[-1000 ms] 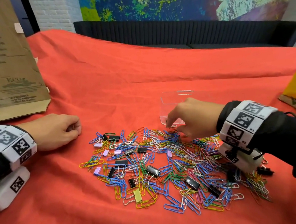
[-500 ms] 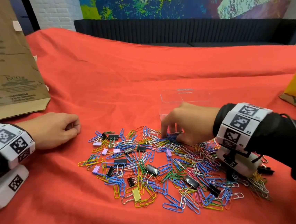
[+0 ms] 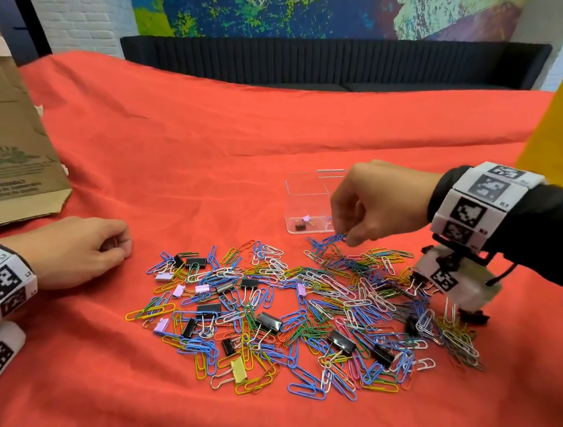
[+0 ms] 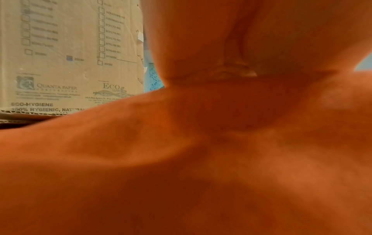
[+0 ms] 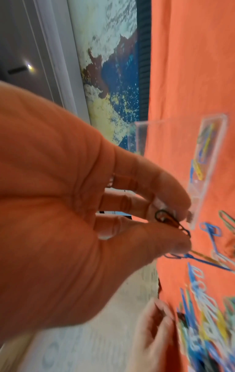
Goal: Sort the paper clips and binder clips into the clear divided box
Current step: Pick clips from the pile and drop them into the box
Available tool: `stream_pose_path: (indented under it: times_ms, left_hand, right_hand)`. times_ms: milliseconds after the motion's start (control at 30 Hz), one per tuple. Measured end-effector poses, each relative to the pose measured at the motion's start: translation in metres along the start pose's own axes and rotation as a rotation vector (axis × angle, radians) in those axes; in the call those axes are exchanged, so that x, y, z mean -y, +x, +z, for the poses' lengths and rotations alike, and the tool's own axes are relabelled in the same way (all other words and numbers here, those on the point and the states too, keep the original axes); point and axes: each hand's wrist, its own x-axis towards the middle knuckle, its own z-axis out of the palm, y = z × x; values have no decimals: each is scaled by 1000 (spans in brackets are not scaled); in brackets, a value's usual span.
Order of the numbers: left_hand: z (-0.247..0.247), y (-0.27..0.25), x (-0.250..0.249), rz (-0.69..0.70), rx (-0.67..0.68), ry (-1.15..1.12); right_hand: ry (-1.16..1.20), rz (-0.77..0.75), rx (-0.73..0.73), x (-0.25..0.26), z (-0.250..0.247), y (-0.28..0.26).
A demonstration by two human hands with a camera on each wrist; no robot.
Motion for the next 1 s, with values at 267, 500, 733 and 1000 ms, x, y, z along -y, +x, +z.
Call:
stream_pose_path:
  times_ms: [267,500,733,1000]
  left_hand:
    - [5,3,10,-7,-27,-7]
    - [7,4,15,-20,-30,-11]
    - [8,5,14,-9,-30,-25]
    - [8,5,13,-12,-31,-37]
  right_hand:
    - [5,58,-263,-19,-61,-5]
    - [-310,135,-217,-20,-62,27]
    - [-251,144,-233,-32,-40,34]
    - [-182,53,-133,-34,-28,-2]
